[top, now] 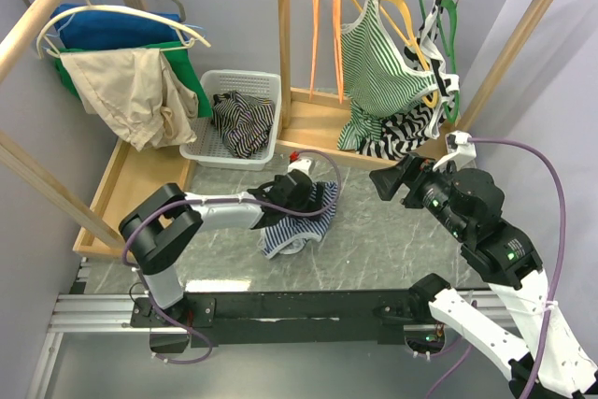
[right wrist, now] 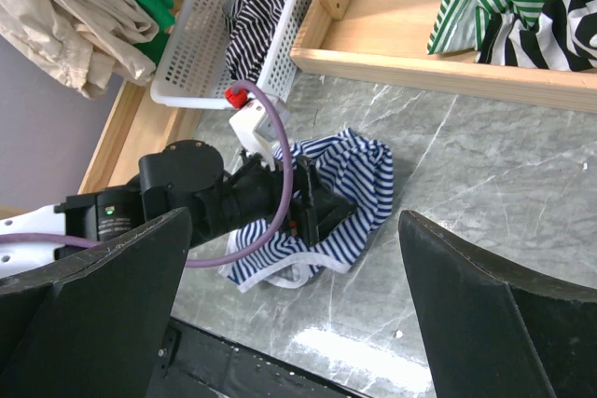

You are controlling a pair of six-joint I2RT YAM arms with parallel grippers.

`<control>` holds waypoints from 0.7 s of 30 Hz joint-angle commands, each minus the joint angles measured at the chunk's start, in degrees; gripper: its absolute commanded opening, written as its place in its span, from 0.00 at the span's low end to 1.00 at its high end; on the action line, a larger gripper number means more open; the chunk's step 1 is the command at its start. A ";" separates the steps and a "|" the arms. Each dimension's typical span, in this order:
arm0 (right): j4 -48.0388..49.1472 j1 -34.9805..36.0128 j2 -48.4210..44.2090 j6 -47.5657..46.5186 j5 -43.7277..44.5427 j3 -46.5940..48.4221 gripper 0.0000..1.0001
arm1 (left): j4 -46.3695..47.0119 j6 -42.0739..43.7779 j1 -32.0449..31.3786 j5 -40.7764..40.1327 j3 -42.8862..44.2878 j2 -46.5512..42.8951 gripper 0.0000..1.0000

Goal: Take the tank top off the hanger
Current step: Pick up the tank top from the center of the board.

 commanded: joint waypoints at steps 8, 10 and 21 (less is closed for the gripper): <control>1.49 -0.16 -0.36 -0.21 0.94 0.03 1.00 | -4.50 -2.70 -1.74 4.10 -2.06 -0.84 0.18; 1.67 -0.25 -0.36 -0.21 0.94 -0.32 1.00 | -6.08 -2.44 -1.74 3.05 -2.06 -3.30 0.02; 1.31 -0.25 -1.59 -0.21 2.08 -0.76 1.00 | -21.63 0.02 2.03 -9.43 6.02 -24.28 0.01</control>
